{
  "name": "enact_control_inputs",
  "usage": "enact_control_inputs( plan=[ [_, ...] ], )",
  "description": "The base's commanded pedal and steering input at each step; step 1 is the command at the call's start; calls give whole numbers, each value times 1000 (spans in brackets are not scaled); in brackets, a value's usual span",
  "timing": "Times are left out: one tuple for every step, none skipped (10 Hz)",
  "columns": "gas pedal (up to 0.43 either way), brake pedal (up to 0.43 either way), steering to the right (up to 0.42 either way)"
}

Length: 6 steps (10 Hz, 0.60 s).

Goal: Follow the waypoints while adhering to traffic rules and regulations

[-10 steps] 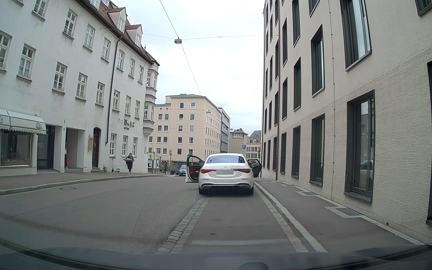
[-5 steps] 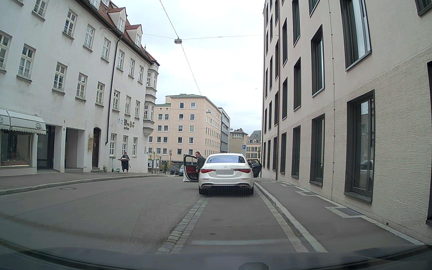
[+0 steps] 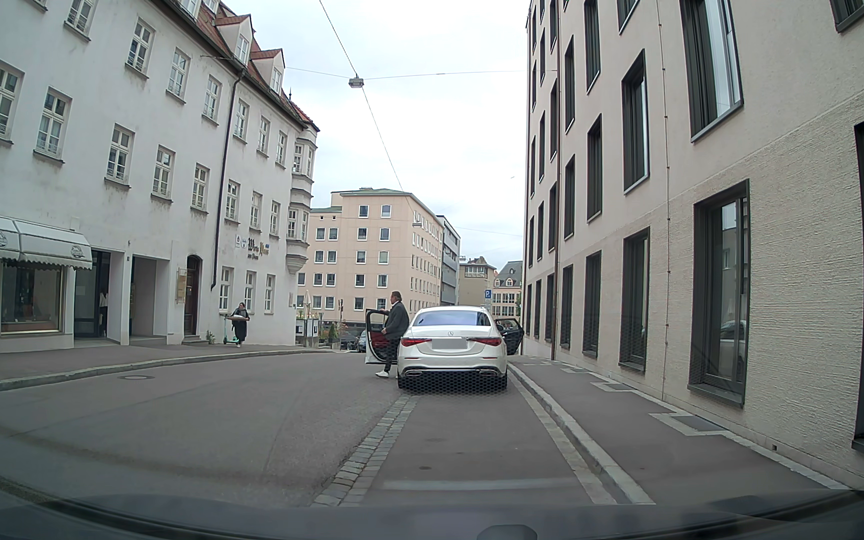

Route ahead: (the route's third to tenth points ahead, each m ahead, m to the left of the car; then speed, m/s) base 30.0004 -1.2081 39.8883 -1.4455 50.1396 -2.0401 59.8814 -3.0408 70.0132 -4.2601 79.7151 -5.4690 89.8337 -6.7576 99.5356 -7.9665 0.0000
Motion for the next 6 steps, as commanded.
enact_control_inputs(
  plan=[
    [0,451,18],
    [0,451,18],
    [0,451,18],
    [0,451,18],
    [0,451,18],
    [0,451,18]
  ],
)
